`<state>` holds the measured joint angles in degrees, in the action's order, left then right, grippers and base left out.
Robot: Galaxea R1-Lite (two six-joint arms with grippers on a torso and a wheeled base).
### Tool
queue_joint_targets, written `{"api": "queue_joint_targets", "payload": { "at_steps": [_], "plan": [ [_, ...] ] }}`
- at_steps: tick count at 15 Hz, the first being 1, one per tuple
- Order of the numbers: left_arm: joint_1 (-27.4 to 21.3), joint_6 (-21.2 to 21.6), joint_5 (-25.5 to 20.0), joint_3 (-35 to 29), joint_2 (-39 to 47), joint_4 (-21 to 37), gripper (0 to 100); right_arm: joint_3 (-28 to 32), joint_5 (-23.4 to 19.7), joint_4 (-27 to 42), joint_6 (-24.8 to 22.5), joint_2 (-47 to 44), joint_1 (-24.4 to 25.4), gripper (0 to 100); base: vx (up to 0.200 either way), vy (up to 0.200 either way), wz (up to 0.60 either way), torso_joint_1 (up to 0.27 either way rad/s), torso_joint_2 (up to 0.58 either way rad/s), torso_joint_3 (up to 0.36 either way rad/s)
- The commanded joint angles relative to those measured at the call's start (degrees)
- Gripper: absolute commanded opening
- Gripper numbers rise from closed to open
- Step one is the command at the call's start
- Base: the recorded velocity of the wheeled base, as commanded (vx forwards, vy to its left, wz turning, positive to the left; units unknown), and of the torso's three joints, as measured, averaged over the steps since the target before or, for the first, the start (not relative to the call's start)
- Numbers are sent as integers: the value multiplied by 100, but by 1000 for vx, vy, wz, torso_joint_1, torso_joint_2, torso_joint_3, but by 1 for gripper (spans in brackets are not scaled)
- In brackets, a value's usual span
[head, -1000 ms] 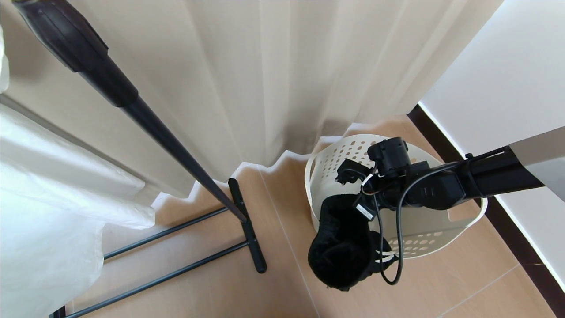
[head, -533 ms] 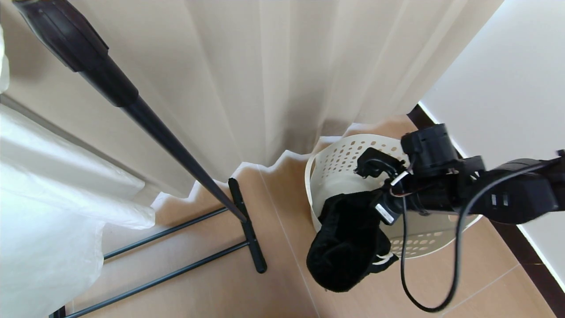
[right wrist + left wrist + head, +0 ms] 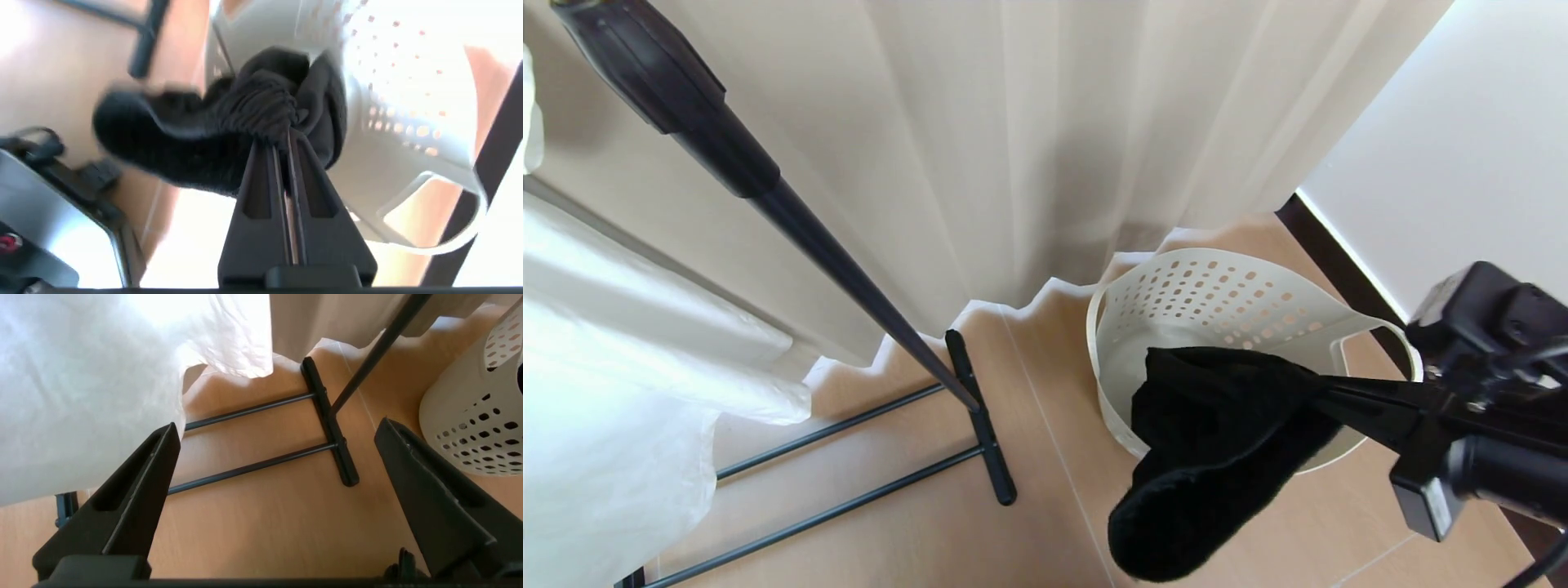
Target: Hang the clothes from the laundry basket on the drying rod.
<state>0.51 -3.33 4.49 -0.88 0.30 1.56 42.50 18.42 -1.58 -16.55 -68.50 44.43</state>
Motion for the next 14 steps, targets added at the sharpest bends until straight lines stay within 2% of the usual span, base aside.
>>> {"api": "queue_joint_targets", "payload": {
  "at_steps": [1, 6, 14],
  "plan": [
    [2, -10, 8, 0, 5, 2, 100, -75, 21, -17, 3, 539, 224, 0, 0, 0, 0, 0, 0, 0],
    [2, -1, 0, 0, 5, 2, 100, -215, 30, -439, 3, 495, 224, 0, 0, 0, 0, 0, 0, 0],
    [2, -1, 0, 0, 5, 2, 100, -128, 21, -466, -23, 355, 206, 0, 0, 0, 0, 0, 0, 0]
  ]
}}
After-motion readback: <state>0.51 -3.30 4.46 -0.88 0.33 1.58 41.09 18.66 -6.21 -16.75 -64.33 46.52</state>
